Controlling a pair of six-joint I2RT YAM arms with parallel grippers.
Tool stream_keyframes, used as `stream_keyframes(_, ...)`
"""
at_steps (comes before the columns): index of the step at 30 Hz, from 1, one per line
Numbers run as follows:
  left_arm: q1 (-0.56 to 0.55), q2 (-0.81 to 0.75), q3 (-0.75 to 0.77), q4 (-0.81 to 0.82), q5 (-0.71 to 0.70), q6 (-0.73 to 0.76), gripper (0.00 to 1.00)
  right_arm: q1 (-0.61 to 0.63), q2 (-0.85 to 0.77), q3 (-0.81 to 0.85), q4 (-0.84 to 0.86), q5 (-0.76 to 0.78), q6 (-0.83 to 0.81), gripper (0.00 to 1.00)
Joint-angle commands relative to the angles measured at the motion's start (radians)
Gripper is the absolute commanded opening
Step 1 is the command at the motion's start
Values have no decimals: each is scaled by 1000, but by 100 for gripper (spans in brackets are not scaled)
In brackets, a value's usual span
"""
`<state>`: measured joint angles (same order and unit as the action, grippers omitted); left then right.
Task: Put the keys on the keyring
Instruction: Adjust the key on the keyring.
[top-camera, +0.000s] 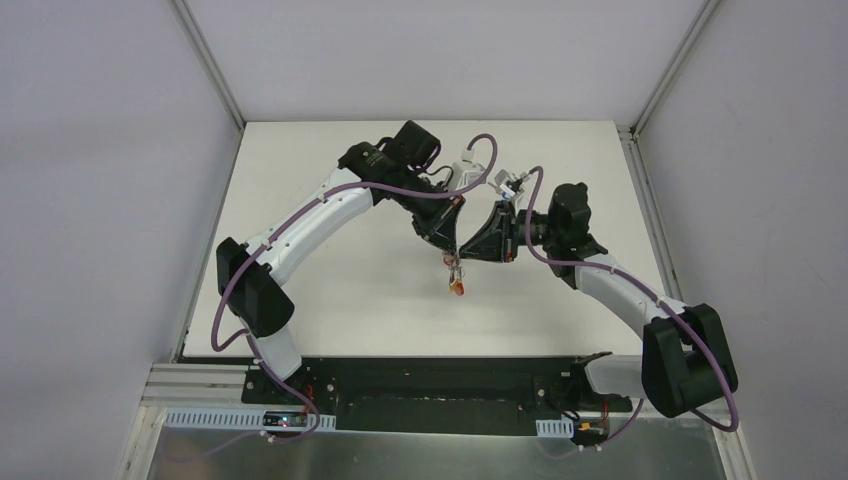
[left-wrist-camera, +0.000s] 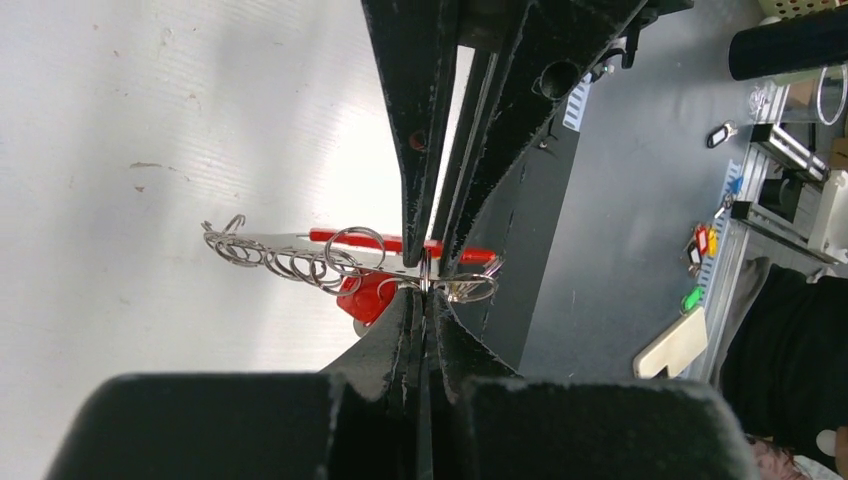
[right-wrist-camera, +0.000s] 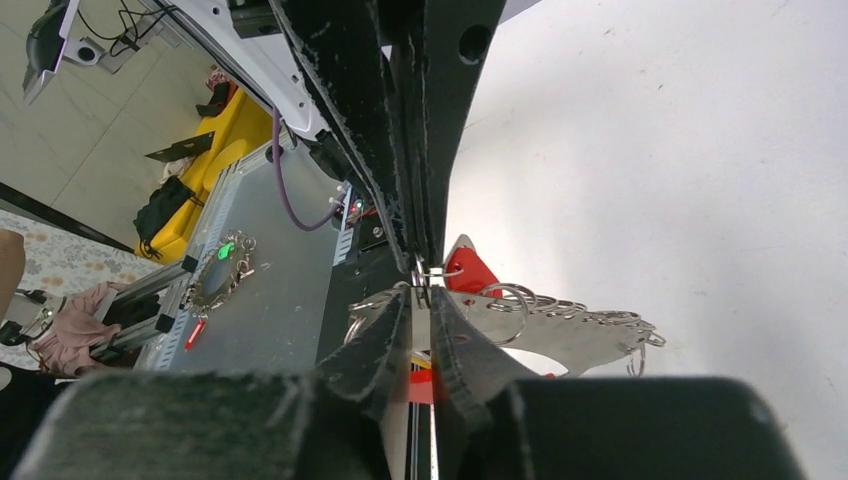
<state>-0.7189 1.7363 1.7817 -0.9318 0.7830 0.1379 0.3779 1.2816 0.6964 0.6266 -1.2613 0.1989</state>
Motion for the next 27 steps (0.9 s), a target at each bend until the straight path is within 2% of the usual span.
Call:
stream_keyframes(1,1,-4,28,24,54,63,0,1,-40,35,22,-23,-7,17)
stream_keyframes(7,-13,-2,9,0,106,84,0,-11,-49,43,37,-23,30,24)
stream_keyframes(18,-33,17,19,-36,107,93,0,-7,-38,42,65,-22,54,24)
stream_keyframes(21,-36,19,20,-37,106,93,0,-5,-38,40,65,-23,54,22)
stream_keyframes(25,-36,20,23,-38,101,94,0,-4,-33,38,65,-31,53,11)
stream_keyframes(27,-36,20,27,-38,99,94,0,0,-28,38,65,-37,51,11)
